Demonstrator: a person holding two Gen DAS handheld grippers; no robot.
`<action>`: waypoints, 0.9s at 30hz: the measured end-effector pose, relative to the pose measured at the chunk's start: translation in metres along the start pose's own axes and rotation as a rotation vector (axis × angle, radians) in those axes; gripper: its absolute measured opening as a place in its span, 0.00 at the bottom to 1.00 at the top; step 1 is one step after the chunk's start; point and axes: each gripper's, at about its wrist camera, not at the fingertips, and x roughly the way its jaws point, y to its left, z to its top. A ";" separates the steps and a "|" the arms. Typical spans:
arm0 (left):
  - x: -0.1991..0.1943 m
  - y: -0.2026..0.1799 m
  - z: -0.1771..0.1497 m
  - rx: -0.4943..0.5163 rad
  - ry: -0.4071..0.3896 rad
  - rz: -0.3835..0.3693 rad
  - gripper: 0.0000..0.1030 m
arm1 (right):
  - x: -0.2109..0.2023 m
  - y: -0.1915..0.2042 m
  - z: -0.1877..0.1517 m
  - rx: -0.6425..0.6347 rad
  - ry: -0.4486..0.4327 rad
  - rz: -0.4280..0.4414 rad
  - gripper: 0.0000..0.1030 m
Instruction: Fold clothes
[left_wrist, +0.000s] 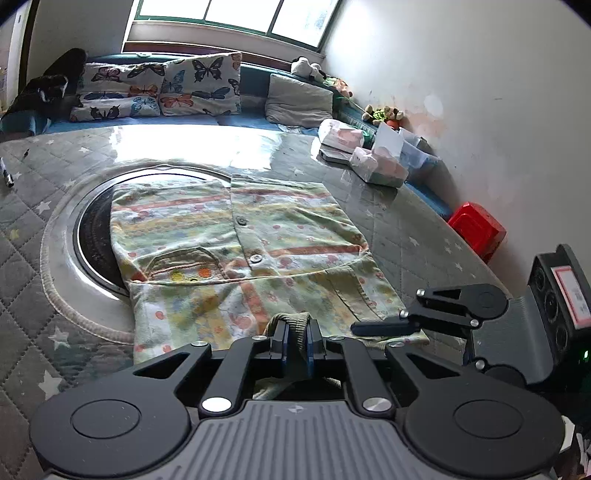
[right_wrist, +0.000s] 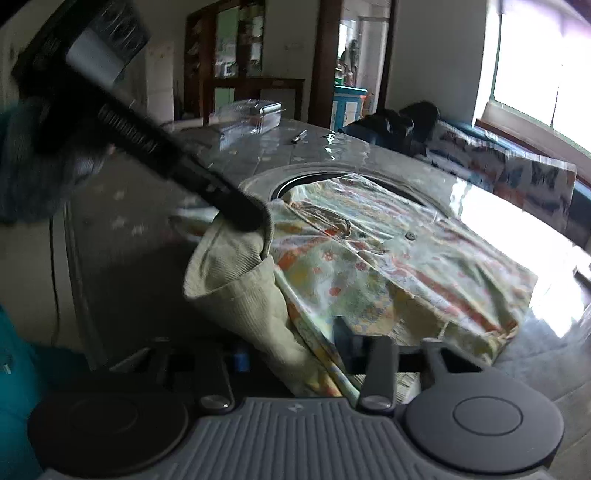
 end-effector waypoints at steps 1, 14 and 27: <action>-0.003 0.002 -0.002 0.000 -0.008 0.005 0.12 | 0.000 -0.004 0.002 0.035 0.000 0.009 0.27; -0.031 0.016 -0.038 0.134 -0.086 0.132 0.65 | -0.003 -0.038 0.025 0.228 -0.055 0.045 0.15; -0.006 -0.007 -0.055 0.498 -0.137 0.233 0.31 | -0.012 -0.041 0.025 0.263 -0.093 0.024 0.12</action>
